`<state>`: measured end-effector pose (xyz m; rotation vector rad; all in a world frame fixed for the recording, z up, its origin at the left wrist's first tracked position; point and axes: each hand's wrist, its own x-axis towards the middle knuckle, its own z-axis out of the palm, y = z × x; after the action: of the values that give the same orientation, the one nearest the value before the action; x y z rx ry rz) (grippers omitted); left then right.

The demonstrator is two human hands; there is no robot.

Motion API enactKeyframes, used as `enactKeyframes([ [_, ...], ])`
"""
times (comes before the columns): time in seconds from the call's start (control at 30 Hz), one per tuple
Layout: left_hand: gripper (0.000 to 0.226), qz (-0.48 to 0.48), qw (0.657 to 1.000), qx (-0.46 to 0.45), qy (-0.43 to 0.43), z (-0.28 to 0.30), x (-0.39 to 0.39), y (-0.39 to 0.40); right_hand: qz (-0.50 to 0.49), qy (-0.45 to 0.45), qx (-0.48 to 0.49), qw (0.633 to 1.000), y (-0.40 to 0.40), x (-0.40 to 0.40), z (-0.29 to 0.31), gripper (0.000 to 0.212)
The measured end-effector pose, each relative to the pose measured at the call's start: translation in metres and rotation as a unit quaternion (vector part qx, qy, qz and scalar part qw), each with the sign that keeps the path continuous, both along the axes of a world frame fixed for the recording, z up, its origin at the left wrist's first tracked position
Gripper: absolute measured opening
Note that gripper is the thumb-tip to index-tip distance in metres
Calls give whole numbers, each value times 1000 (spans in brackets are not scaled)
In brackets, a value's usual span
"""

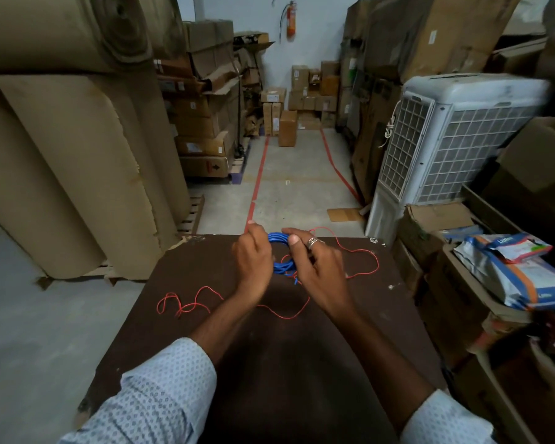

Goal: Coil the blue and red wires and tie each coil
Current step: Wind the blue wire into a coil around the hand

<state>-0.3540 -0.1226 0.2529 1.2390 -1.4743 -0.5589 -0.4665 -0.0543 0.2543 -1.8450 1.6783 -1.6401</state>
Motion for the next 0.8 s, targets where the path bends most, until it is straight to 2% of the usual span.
enactKeyframes([
  [0.1,65,9,1000,-2,12,1,-3,2,15,47,-21,999,3,2,0,31],
  [0.2,66,7,999,24,35,4,-6,7,-26,68,-47,996,2,3,-6,34],
  [0.37,60,-84,986,106,93,0,-9,15,-86,62,-113,988,-5,-5,-11,24],
  [0.43,61,-127,984,108,65,5,-5,14,-75,66,-99,990,-6,-10,-11,21],
  [0.53,65,-176,981,77,-21,13,3,11,-47,69,-77,993,-8,-16,-10,19],
  [0.67,58,-116,987,-18,-111,8,2,6,-53,51,-84,994,-8,-9,-8,17],
  [0.8,55,-21,992,-68,-107,-2,-8,6,-91,-10,-83,992,-3,9,-8,19],
])
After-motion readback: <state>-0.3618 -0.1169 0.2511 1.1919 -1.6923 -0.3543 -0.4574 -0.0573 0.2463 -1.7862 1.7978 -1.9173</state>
